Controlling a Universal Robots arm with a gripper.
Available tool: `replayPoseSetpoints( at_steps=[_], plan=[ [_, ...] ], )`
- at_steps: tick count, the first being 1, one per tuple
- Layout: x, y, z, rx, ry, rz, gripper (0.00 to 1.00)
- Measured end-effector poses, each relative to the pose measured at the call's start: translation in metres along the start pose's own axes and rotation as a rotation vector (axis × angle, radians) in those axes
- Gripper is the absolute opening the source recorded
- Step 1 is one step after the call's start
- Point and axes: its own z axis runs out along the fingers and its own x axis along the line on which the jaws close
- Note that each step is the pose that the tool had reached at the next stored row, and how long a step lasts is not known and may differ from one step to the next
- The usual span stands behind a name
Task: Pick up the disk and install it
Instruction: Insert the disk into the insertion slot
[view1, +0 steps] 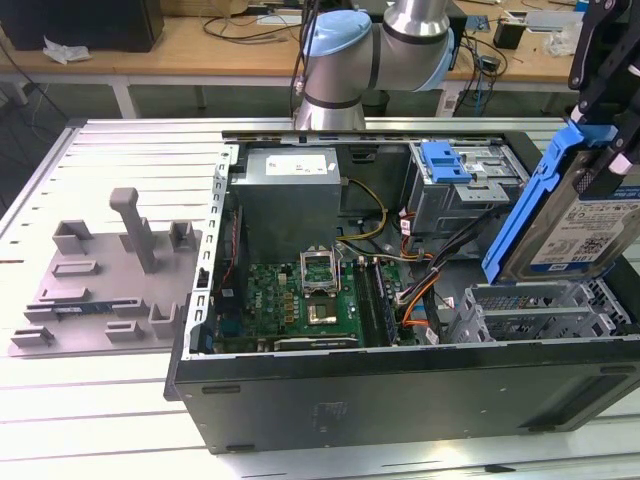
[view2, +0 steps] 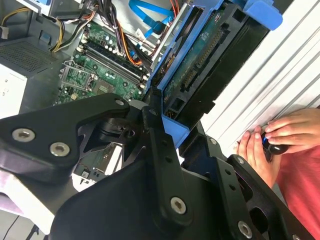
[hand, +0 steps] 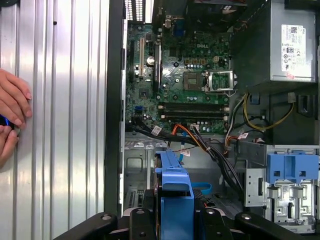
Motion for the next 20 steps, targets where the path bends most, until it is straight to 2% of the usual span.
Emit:
replayPoseSetpoints(
  at_steps=[9,13,16,20],
  plan=[
    [0.0002,-0.0001,0.0026,0.0,-0.0002,0.0,0.37],
    [0.0004,-0.0003,0.0058,0.0,-0.0001,0.0,0.37],
    [0.0016,-0.0014,0.0136,0.0,-0.0001,0.0,0.37],
    [0.0018,-0.0015,0.0154,0.0,-0.0001,0.0,0.37]
  ],
)
